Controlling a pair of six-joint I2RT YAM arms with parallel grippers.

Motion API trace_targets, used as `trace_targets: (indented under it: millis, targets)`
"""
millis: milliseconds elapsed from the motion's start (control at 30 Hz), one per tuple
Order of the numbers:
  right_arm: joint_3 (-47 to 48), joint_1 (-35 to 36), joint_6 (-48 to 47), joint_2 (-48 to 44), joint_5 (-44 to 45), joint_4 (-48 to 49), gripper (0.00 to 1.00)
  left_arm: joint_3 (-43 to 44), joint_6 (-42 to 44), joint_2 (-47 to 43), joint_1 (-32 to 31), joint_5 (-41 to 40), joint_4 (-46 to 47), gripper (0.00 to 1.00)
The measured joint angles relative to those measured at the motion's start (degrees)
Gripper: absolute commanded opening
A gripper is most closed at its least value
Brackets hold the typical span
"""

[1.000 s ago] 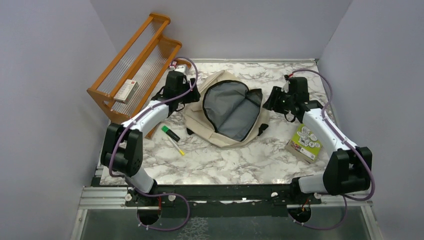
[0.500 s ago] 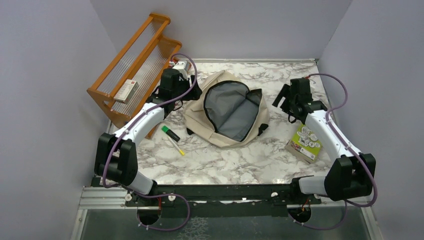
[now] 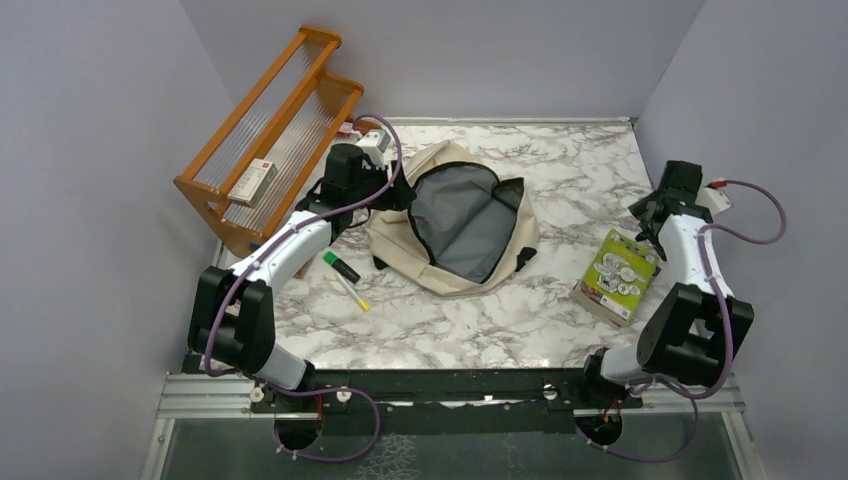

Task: Pack the student bag
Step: Move the book to the center of the board.

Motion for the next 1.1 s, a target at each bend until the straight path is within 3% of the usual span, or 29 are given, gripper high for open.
trace_targets:
  millis: [267,700,1100]
  targets:
    - [-7.7,-10.4,2.8,-4.8,0.6,1.4,0.94,0.0,-0.1,0.0,-0.6,2.4,0.3,0.67]
    - [-22.5,-10.3,13.7,-14.3,-3.0,4.7,0.92,0.0,-0.1,0.0,-1.6,3.7,0.7,0.65]
    - [-29.6,-10.3,17.9,-13.9,-4.2,13.0,0.92,0.0,-0.2,0.0,-2.3,4.0,0.7,0.65]
